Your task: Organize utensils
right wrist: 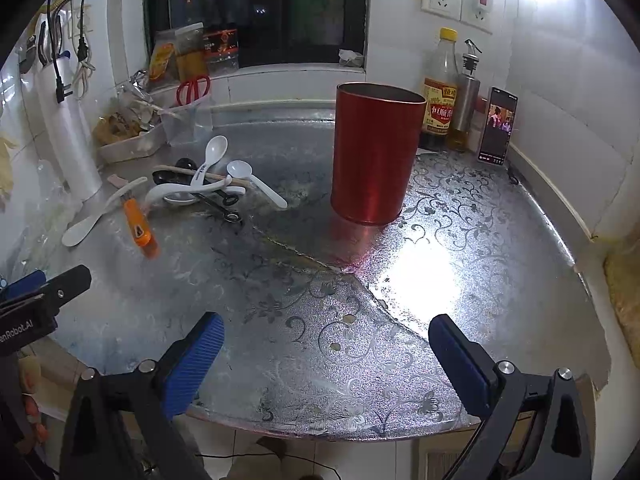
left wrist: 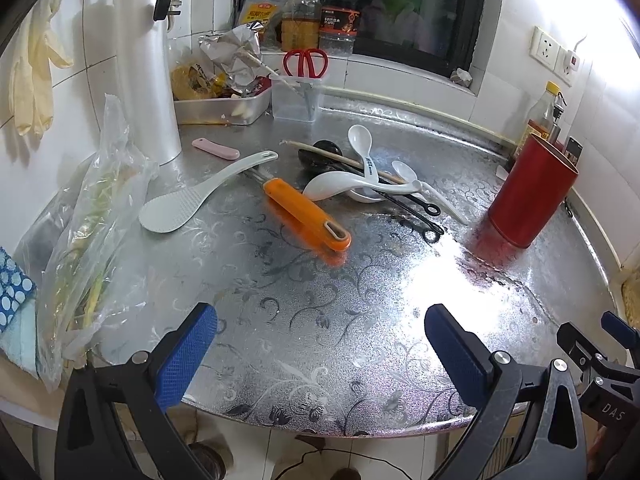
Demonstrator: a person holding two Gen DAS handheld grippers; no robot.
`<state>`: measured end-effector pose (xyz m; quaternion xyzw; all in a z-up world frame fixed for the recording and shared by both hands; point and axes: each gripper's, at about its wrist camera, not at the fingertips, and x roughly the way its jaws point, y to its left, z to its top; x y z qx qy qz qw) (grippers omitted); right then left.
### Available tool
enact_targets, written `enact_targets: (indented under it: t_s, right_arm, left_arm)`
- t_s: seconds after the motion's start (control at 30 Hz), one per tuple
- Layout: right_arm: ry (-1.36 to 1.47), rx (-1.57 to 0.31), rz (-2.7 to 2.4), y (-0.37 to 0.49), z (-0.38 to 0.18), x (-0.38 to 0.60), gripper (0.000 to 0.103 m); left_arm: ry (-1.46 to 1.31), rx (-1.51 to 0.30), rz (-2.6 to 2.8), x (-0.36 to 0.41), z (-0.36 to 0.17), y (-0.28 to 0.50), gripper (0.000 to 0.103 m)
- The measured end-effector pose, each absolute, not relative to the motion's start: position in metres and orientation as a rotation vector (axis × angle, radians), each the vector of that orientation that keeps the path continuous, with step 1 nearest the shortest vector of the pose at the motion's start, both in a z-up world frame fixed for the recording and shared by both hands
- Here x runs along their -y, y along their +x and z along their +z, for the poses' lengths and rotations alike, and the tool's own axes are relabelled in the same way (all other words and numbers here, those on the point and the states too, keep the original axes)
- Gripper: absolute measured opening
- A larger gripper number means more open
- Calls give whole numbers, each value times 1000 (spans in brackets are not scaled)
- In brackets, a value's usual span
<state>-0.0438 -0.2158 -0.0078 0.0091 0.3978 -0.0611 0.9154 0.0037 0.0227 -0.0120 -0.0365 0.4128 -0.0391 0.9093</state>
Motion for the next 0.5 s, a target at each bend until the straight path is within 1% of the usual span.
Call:
enact_targets:
  t_s: [0.5]
  right_arm:
    - [26, -843, -136, -32, -15, 217, 103]
  left_arm:
    - [-70, -880, -91, -24, -20, 16, 103]
